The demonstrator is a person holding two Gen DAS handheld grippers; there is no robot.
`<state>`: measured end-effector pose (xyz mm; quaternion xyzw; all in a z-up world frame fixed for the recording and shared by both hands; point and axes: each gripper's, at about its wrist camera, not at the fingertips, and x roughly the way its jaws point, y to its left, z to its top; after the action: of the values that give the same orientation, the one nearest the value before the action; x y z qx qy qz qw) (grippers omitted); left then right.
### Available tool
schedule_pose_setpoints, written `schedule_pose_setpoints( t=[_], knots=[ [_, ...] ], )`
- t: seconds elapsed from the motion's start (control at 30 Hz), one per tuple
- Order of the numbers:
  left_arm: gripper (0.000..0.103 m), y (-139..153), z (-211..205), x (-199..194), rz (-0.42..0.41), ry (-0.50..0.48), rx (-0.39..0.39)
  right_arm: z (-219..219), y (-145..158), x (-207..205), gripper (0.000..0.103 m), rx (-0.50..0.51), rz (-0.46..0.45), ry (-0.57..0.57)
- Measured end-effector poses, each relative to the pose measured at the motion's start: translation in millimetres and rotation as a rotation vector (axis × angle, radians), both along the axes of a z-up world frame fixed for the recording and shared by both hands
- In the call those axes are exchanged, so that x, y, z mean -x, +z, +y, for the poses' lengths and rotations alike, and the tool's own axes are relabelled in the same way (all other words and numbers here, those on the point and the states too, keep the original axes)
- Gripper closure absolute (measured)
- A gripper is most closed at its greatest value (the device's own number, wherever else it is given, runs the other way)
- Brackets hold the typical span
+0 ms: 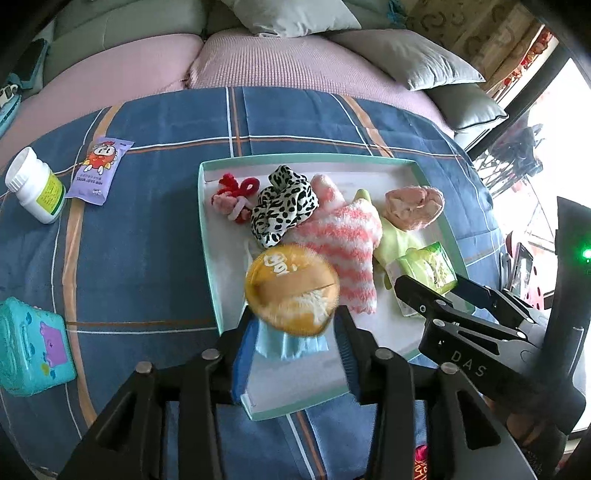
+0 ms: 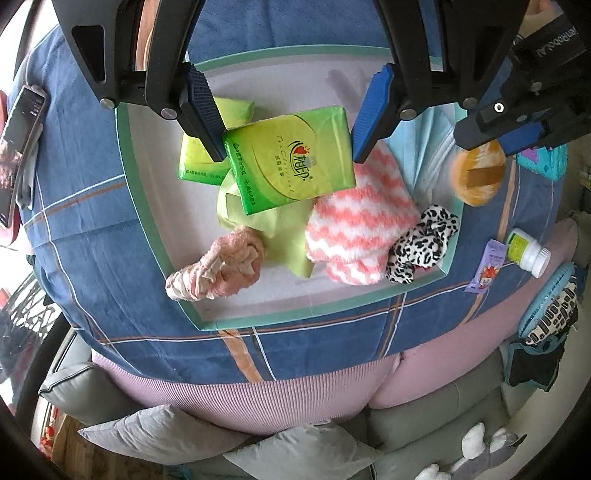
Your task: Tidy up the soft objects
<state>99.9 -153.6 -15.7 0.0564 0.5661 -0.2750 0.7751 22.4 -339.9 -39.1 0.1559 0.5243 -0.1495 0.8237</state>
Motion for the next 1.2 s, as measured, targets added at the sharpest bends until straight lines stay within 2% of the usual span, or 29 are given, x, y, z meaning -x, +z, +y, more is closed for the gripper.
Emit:
schedule_pose_setpoints(
  t=[0.23,0.3,0.37,0.4,0.47,0.53,0.63,0.7,1.0,1.2],
  knots=[
    [0.052,8,8,-3,-0.010,0.024,0.004,-3,4,2,0.029,-0.005,-0.004,-0.015],
    [0.051,9,13,-6,-0.013,0.044,0.006,-3,6,2,0.023,0.003,-0.008,-0.014],
    [0.039,11,18,-10,-0.021,0.069,0.002,-1,8,3,0.013,0.009,-0.020,-0.011],
    [0.026,13,23,-14,-0.036,0.099,-0.009,-1,9,3,0.006,0.013,-0.025,-0.009],
    [0.022,16,33,-20,-0.069,0.153,-0.023,2,11,3,0.000,0.024,-0.038,-0.001],
    [0.022,19,44,-27,-0.079,0.204,-0.029,4,12,2,0.000,0.030,-0.044,0.006],
    [0.014,21,61,-35,-0.087,0.270,-0.029,8,12,1,0.000,0.032,-0.046,0.012],
    [0.013,22,71,-39,-0.096,0.301,-0.035,11,14,0,0.000,0.033,-0.050,0.020],
    [0.013,22,90,-46,-0.083,0.350,-0.022,22,17,-4,0.000,0.040,-0.054,0.055],
    [0.013,27,109,-53,-0.077,0.389,-0.040,36,22,-9,0.000,0.019,-0.080,0.082]
  ],
)
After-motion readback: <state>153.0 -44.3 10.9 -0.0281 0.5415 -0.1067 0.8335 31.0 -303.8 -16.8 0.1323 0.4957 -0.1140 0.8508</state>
